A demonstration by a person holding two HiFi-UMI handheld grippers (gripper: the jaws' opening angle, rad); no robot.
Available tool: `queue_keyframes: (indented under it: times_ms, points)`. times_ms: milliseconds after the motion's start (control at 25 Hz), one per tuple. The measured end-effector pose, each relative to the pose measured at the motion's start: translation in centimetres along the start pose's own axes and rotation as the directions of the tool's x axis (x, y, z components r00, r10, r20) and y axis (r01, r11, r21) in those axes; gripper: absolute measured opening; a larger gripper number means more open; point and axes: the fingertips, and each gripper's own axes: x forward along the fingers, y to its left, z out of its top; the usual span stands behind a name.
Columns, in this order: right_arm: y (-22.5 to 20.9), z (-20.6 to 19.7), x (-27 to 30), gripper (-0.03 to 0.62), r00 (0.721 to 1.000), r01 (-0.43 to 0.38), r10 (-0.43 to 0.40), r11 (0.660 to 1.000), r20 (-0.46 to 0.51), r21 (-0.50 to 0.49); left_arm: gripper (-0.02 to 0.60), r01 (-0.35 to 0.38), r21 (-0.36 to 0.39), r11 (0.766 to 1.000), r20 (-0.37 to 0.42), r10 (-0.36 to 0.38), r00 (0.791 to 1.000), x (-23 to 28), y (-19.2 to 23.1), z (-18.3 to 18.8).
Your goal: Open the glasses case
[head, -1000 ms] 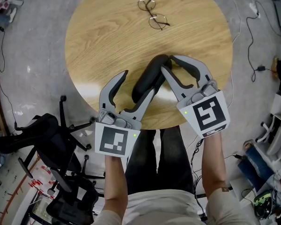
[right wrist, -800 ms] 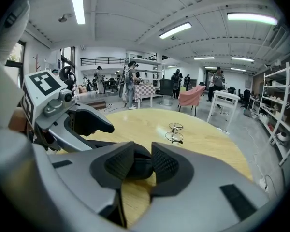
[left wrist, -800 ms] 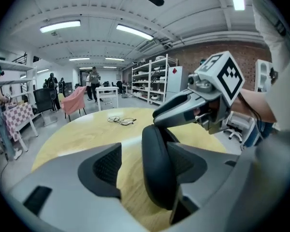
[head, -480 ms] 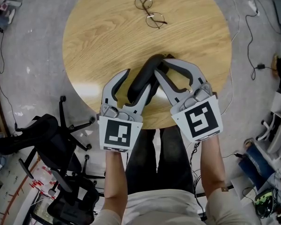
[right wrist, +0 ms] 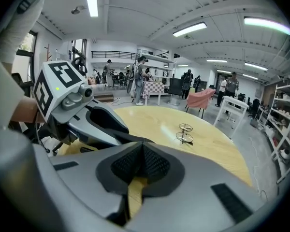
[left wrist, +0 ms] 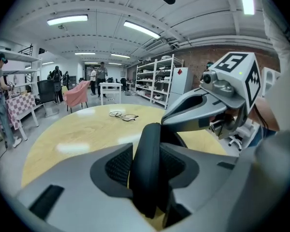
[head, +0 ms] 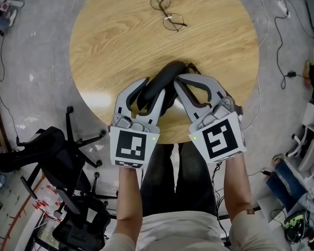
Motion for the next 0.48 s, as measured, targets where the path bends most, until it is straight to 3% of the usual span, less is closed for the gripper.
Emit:
queue_keyframes:
  times_ms: [480]
  points:
    - [0.2,-0.6,-0.5,0.020,1.000,0.016,-0.016,1.000,-0.024,0.011,0.095,-0.091,-0.076,0.993,-0.035,0.088,0.995,0.6,2.5,-0.8]
